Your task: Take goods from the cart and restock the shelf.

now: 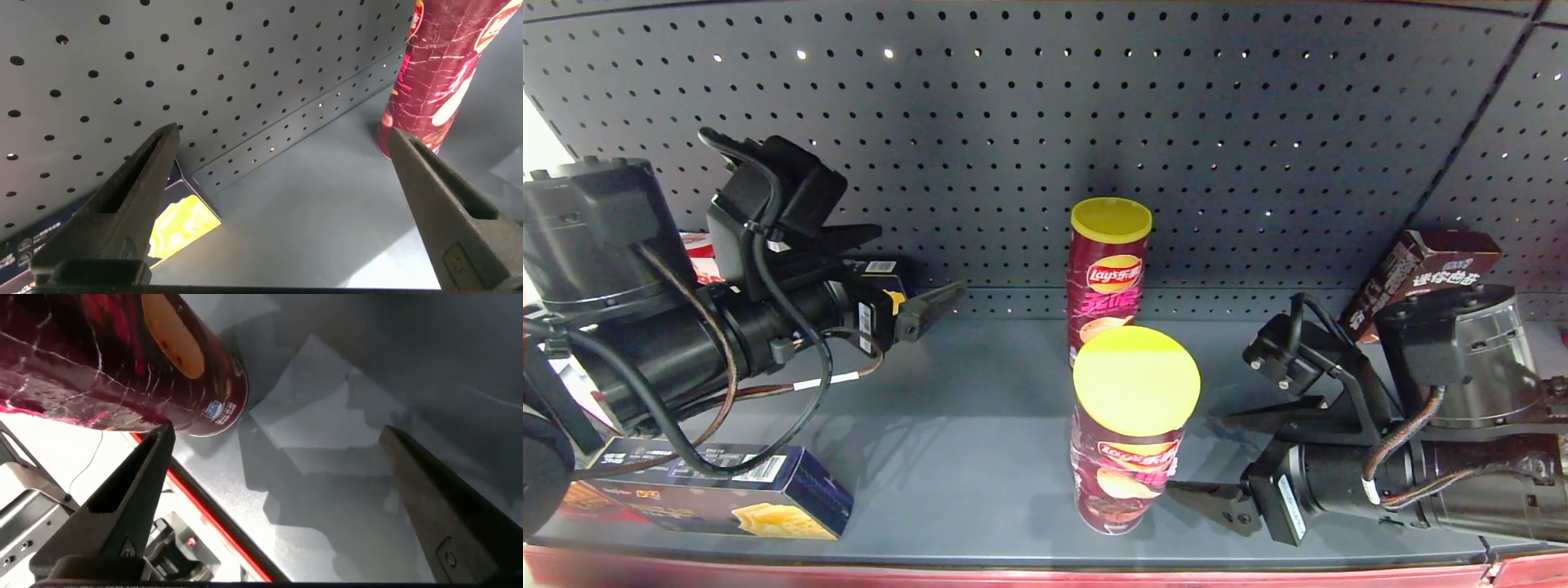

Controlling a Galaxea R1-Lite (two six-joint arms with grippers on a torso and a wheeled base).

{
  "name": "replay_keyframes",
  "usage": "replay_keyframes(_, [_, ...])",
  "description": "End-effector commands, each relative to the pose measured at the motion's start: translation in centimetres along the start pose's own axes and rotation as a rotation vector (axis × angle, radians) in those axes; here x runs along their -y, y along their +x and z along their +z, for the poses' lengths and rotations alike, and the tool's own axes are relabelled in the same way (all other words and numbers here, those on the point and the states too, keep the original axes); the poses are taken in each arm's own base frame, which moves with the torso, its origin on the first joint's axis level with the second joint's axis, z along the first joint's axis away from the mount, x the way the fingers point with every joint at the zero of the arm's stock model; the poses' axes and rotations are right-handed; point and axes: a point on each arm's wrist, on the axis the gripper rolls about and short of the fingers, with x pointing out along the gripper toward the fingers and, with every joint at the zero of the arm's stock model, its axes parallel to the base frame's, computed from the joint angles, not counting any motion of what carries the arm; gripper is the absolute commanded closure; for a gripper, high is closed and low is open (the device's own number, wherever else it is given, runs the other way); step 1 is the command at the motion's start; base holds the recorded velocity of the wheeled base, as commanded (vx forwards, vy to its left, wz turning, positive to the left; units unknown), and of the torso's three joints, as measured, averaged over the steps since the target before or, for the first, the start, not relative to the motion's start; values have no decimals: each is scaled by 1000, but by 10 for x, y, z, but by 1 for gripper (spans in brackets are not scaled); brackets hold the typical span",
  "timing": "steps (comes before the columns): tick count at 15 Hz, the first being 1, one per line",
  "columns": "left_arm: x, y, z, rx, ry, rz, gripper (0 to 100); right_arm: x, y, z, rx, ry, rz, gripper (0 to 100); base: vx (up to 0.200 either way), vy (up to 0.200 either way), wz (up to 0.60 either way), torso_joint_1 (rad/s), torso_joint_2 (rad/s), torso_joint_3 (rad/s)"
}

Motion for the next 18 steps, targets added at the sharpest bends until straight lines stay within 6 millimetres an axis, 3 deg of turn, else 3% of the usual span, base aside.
replay_keyframes(1, [0, -1, -1, -2, 0, -1, 0, 0, -2, -1, 1, 0, -2, 0, 0, 0, 0, 0, 0, 0])
replay_keyframes(3, [1, -4, -3, -12, -1, -1, 0, 4, -21, 2, 57, 10, -26, 0, 0, 0, 0, 0, 0, 0])
replay_keyframes(5, [1, -20, 8, 25, 4, 6, 0, 15, -56, 6, 160, 32, -84, 0, 0, 0, 0, 0, 0, 0])
replay_keyframes(10, [8, -105, 28, 108, 13, 23, 0, 14, -140, -8, 451, 51, -233, 0, 0, 0, 0, 0, 0, 0])
replay_keyframes(14, [28, -204, 2, 146, 16, 32, 0, -1, -187, -68, 577, 43, -279, 0, 0, 0, 0, 0, 0, 0])
replay_keyframes(15, [31, -217, -4, 147, 16, 28, 0, -3, -190, -76, 594, 41, -280, 0, 0, 0, 0, 0, 0, 0])
replay_keyframes(16, [31, -217, -4, 147, 16, 28, 0, -3, -190, -76, 594, 41, -280, 0, 0, 0, 0, 0, 0, 0])
replay_keyframes(17, [43, -260, -28, 179, 19, 40, 0, -9, -205, -106, 666, 36, -286, 0, 0, 0, 0, 0, 0, 0])
replay_keyframes(18, [48, -274, -40, 173, 21, 48, 0, -12, -208, -119, 688, 39, -295, 0, 0, 0, 0, 0, 0, 0])
